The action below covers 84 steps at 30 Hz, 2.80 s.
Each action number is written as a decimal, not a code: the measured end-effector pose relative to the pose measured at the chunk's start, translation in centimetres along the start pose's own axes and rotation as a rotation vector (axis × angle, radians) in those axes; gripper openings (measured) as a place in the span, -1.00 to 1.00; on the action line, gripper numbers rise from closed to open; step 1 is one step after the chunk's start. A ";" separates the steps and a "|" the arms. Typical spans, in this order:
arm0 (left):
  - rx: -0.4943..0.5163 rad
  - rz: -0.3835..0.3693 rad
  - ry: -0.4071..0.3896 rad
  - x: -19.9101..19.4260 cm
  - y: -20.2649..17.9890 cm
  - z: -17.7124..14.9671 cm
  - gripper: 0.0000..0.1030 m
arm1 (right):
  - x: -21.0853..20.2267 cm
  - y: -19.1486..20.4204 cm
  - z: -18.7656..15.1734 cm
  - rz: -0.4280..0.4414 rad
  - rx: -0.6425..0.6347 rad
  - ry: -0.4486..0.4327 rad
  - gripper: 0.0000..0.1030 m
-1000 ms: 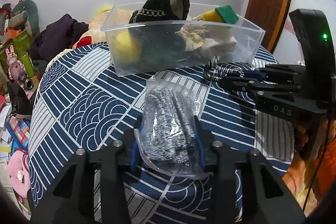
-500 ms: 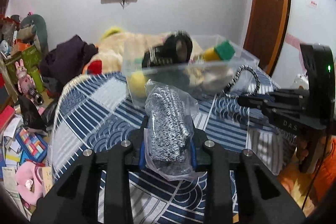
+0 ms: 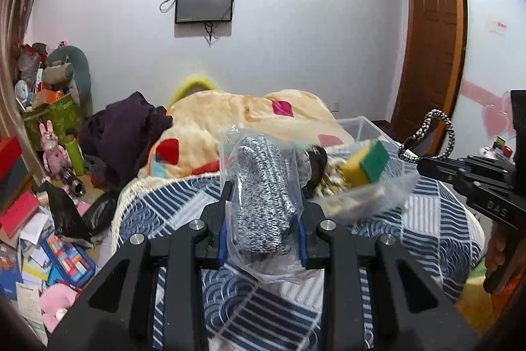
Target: Organize soft objects
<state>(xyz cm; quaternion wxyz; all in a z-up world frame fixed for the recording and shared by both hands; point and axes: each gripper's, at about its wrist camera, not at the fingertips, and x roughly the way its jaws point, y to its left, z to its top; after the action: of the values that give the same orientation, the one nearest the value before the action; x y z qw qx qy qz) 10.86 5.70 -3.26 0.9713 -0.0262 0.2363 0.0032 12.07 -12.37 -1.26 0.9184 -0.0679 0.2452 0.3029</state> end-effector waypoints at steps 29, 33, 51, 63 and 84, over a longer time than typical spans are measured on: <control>0.019 -0.018 0.139 7.7 0.6 0.4 0.01 | 6.7 1.9 0.7 0.083 -0.082 0.183 -0.84; 0.021 -0.031 0.127 6.8 0.4 0.5 0.02 | 5.8 1.4 0.8 0.079 -0.063 0.159 -0.55; 0.042 -0.060 -0.055 -1.7 -1.6 1.0 0.33 | -2.3 0.8 1.5 0.019 -0.020 -0.054 0.05; 0.024 -0.064 -0.187 -7.0 -3.4 0.3 0.62 | -7.1 2.4 1.0 -0.060 -0.045 -0.226 0.60; 0.009 -0.073 -0.270 -9.3 -4.1 -1.8 0.98 | -7.7 2.5 -1.7 -0.078 -0.023 -0.270 0.95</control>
<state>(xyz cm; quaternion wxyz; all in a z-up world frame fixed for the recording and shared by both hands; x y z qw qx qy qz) 1.81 1.60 -0.41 0.9938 -0.0299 0.1026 -0.0296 4.55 -14.84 1.14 0.9533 -0.0466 0.1133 0.2761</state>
